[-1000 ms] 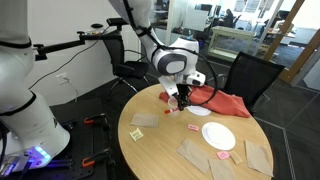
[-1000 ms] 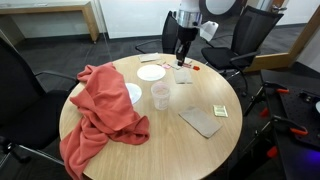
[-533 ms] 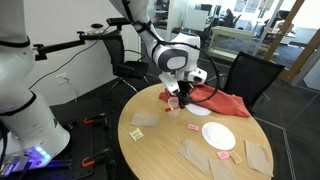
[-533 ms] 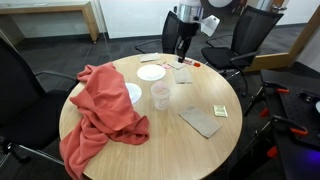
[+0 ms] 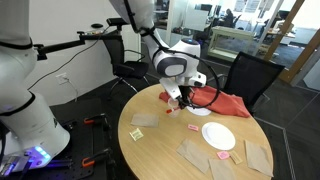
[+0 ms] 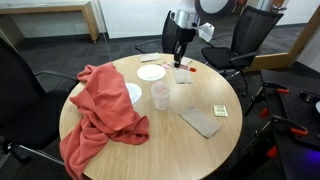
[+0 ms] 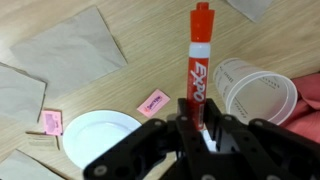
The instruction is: Pick the marker and put it in the cup
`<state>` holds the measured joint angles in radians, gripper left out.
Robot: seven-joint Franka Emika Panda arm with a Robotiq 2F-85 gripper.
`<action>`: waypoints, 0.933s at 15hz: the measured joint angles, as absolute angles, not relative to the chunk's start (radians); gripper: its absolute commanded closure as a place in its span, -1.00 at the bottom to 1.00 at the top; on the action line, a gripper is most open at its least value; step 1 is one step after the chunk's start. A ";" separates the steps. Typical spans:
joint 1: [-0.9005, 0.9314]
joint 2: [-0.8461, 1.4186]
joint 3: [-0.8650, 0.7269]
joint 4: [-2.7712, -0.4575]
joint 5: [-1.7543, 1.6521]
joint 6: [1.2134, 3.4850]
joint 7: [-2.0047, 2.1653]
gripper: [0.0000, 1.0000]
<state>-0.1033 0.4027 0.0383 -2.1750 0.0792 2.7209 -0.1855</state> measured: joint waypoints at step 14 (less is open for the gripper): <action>-0.453 0.505 0.433 -2.064 0.502 2.764 -0.933 0.90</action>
